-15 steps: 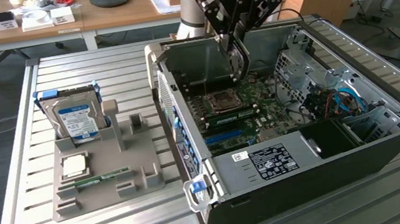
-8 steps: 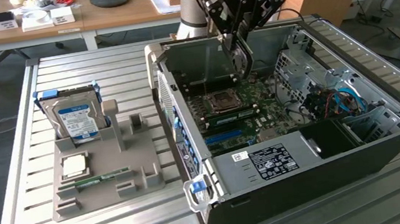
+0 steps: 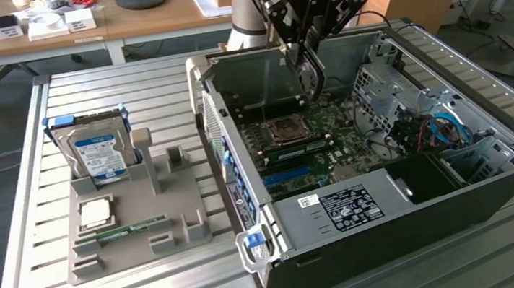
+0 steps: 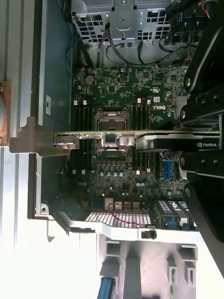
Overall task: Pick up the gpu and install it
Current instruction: 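Pick up the gpu and move the gpu toward the slot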
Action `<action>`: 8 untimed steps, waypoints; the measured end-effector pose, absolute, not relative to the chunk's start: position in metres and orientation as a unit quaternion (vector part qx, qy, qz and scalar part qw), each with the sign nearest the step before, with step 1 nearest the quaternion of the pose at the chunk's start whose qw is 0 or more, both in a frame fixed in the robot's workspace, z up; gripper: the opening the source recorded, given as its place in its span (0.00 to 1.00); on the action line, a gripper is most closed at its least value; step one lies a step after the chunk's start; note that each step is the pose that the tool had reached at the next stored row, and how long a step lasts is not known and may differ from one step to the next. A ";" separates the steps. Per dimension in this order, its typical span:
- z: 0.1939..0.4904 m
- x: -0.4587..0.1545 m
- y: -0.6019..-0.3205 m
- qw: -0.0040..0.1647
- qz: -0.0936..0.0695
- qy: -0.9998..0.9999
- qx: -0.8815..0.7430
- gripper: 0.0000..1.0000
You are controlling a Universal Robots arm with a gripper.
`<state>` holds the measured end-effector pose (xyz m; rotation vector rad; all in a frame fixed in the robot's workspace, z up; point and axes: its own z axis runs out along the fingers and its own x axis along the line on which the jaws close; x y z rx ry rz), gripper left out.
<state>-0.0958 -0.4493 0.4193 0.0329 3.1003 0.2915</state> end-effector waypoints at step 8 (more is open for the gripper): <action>0.419 -0.087 -0.449 0.014 0.094 0.995 0.011 0.27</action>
